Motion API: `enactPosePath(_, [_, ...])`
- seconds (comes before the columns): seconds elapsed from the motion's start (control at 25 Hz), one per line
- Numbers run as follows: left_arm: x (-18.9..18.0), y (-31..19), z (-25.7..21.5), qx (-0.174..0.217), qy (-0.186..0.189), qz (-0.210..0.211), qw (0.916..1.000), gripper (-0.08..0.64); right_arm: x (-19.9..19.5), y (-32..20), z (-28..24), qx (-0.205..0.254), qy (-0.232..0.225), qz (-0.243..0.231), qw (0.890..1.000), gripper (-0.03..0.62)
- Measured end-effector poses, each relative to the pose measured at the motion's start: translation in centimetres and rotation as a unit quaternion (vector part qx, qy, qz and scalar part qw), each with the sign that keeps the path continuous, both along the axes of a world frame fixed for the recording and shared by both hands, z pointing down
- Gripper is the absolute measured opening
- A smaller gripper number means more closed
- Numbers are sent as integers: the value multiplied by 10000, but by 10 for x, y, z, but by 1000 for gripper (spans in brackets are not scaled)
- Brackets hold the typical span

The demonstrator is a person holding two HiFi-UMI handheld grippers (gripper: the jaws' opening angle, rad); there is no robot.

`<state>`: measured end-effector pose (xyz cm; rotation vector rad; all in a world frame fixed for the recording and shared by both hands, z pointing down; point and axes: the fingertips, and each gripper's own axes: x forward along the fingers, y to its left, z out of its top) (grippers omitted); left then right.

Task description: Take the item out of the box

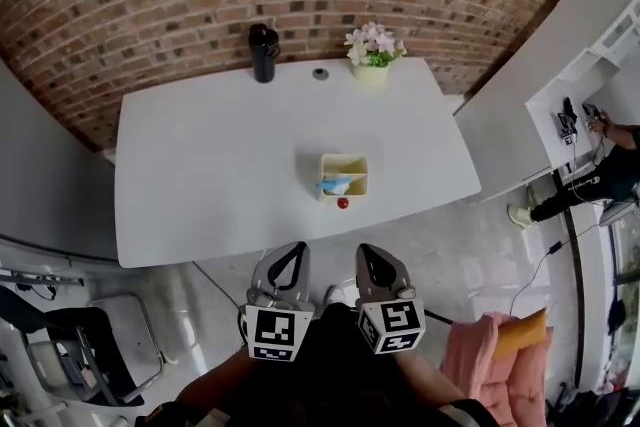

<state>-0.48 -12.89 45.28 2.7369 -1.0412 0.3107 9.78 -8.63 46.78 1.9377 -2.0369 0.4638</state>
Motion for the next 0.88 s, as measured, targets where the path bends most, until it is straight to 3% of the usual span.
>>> enactPosePath(0.32, [6, -20, 10, -84, -78, -265, 9996, 5, 15, -26, 12, -105, 1, -245, 9996, 2])
enactPosePath(0.88, [33, -68, 29, -371, -237, -1062, 9934, 6, 57, -91, 39, -560, -1, -1189, 9913, 3])
